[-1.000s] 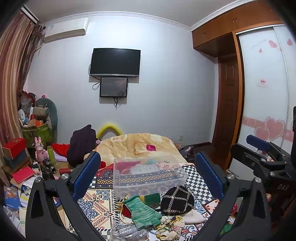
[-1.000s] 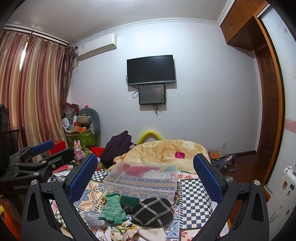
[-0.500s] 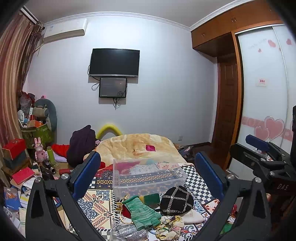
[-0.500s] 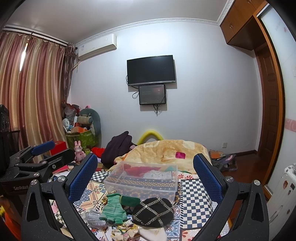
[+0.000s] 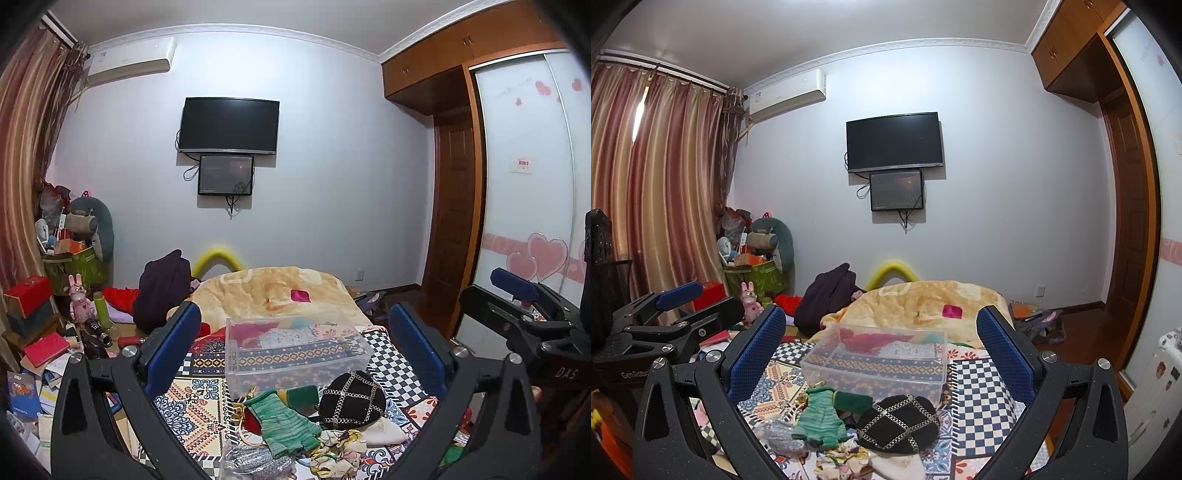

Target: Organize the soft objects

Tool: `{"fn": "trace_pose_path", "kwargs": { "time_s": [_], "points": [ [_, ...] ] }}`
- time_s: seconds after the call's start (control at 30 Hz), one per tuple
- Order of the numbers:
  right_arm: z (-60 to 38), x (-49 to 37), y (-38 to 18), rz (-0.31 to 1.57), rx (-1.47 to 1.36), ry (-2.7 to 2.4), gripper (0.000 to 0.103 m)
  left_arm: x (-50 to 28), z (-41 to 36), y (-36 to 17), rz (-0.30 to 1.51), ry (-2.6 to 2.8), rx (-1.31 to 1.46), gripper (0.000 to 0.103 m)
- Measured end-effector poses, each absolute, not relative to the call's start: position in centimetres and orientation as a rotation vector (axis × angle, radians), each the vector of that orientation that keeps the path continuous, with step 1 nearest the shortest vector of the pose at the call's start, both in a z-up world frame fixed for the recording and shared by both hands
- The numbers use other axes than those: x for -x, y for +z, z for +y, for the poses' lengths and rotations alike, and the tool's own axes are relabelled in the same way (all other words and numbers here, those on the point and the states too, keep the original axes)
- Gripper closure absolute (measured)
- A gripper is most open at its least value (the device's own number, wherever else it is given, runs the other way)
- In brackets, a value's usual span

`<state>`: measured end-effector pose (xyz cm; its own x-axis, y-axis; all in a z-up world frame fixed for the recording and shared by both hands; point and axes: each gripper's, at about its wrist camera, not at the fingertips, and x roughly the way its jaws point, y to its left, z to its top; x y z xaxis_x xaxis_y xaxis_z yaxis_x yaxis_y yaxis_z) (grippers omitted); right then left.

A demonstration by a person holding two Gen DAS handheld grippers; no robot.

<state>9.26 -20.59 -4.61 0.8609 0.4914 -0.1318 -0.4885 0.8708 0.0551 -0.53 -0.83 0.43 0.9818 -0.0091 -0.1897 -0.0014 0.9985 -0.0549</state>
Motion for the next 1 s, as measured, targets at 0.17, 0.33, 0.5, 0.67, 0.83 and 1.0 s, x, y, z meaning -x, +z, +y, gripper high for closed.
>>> {"fn": "trace_pose_path", "kwargs": {
  "time_s": [0.17, 0.33, 0.5, 0.67, 0.83, 1.0],
  "points": [
    [-20.5, -9.2, -4.7, 0.144, -0.02, 0.514, 0.0, 0.6, -0.8, 0.5, 0.191, -0.004, 0.054, 0.0],
    [-20.5, -9.2, -4.7, 0.145, -0.019, 0.514, 0.0, 0.6, -0.8, 0.4, 0.191, -0.004, 0.054, 0.0],
    [-20.5, -9.5, -5.0, 0.154, -0.019, 0.513, 0.0, 0.3, -0.8, 0.2, 0.202, -0.003, 0.052, 0.0],
    [-20.2, -10.5, -6.0, 0.194, -0.013, 0.505, 0.0, -1.0, -0.5, -0.9, 0.252, 0.003, 0.056, 0.0],
    [-19.8, -12.7, -8.3, 0.284, 0.003, 0.483, 0.0, -3.1, 0.5, -3.7, 0.35, -0.009, 0.081, 0.0],
    [-19.5, -15.6, -11.8, 0.424, 0.0, 0.487, 0.0, -5.5, 1.8, -7.2, 0.456, 0.017, 0.119, 0.0]
  ]
}}
